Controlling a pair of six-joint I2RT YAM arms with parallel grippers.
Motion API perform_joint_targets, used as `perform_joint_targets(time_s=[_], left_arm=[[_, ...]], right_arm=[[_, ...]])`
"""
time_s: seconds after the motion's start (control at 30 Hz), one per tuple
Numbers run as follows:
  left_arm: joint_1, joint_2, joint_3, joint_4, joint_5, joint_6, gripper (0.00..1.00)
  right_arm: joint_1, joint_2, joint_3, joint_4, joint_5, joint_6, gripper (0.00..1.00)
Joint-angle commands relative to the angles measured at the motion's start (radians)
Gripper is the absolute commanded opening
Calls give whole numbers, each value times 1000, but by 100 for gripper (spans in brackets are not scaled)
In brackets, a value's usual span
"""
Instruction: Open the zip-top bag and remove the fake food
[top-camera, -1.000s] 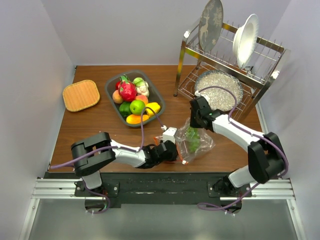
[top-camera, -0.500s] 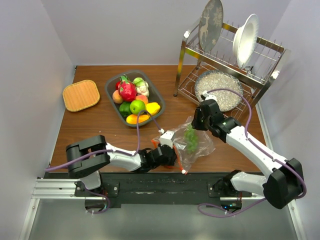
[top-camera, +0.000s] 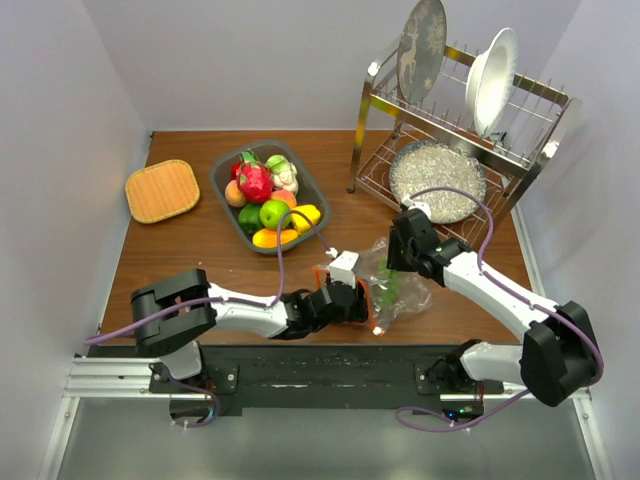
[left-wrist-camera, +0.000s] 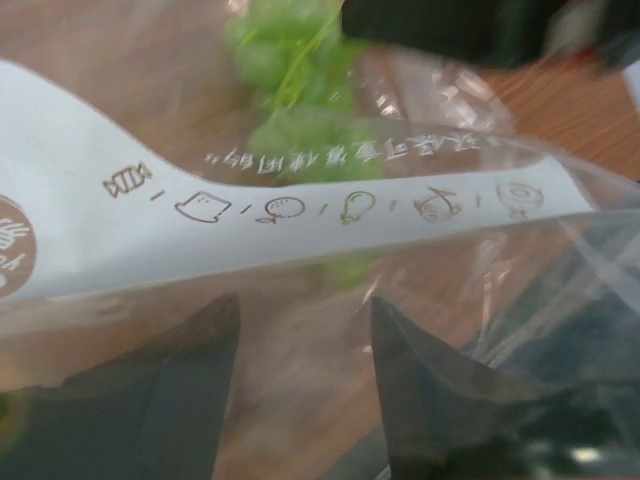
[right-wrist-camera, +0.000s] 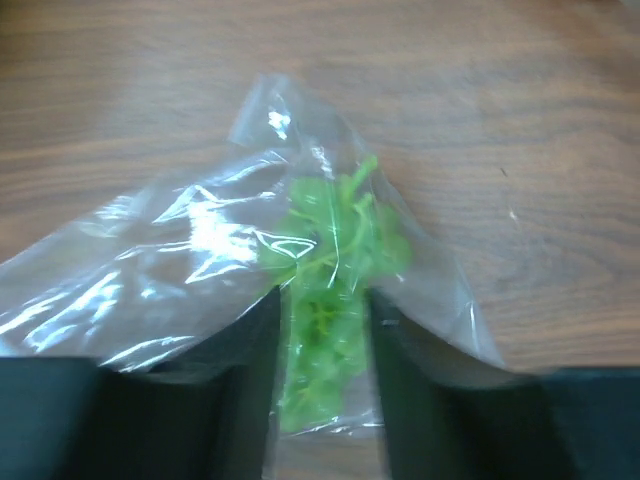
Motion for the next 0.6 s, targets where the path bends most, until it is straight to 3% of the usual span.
perform_joint_targets(time_s=[0.0, 0.17, 0.3, 0.57], left_arm=[[13, 44, 108, 39, -39, 53, 64], [42, 121, 197, -12, -36, 65, 73], [56, 173, 257, -35, -38, 91, 80], [60, 269, 361, -99, -36, 142, 86]], right_arm=[[2, 22, -40, 10, 78, 18, 26], [4, 53, -63, 36, 72, 29, 9], [4, 56, -83, 57, 43, 24, 1], [2, 16, -120, 94, -124, 37, 0]])
